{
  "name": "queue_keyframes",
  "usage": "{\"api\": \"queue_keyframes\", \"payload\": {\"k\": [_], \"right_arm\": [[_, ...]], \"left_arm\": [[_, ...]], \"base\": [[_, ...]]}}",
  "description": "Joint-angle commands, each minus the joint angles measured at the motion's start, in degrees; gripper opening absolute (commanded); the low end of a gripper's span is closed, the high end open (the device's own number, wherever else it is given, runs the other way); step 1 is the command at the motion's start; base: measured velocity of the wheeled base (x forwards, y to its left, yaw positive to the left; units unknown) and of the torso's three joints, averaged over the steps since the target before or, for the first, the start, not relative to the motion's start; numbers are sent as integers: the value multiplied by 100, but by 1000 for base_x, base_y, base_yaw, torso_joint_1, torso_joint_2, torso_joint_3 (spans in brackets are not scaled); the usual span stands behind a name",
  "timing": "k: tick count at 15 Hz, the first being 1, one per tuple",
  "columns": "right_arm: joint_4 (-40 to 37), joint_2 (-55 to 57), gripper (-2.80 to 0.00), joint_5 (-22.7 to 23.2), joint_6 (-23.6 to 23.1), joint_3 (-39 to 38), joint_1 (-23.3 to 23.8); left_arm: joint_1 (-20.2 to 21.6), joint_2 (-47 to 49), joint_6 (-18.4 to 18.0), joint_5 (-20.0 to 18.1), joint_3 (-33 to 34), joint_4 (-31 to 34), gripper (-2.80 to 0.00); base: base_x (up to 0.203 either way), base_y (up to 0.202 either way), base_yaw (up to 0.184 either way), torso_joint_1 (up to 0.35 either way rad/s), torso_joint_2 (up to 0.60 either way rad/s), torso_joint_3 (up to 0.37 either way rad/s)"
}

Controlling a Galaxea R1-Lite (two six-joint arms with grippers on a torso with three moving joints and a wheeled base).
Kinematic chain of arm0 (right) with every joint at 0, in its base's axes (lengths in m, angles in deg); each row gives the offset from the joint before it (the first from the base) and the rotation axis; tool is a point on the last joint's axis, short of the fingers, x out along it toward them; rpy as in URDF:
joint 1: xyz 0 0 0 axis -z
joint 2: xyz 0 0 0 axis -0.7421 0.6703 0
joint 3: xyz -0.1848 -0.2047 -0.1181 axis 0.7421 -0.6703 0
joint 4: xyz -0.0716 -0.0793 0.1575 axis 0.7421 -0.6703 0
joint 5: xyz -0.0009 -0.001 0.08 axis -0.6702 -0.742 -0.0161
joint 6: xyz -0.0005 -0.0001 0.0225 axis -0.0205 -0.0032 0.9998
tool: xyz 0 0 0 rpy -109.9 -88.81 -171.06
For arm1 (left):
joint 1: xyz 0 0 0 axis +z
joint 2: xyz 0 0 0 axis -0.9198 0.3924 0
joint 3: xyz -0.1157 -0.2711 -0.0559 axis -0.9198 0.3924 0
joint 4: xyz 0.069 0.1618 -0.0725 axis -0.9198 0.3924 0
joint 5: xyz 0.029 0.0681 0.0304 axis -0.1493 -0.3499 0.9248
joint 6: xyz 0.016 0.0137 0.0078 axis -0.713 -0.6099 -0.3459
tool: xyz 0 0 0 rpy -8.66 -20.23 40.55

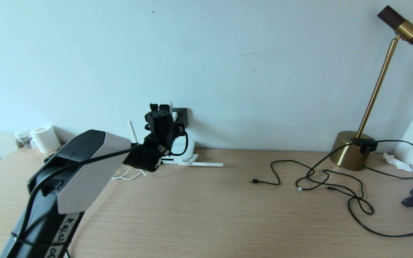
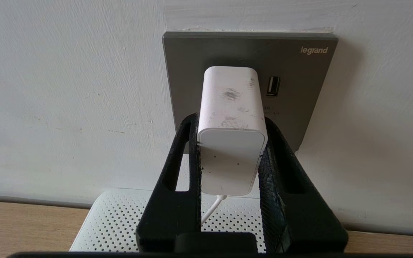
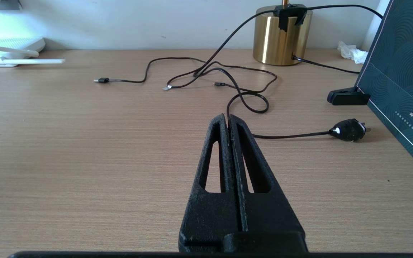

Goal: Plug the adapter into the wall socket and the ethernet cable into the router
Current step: Plug plug into socket

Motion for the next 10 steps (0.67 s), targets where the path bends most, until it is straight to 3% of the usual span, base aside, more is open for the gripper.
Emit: {"api": "queue_keyframes", "payload": {"k": [1, 10], "right_arm": [[2, 0, -280, 0, 1, -62, -2], [2, 0, -280, 0, 1, -62, -2]], "left_arm": [[1, -2, -1, 10, -8, -36, -280], [28, -57, -6, -69, -34, 20, -280]], "base": [[0, 0, 0, 0, 0, 0], [0, 0, 0, 0, 0, 0]]}}
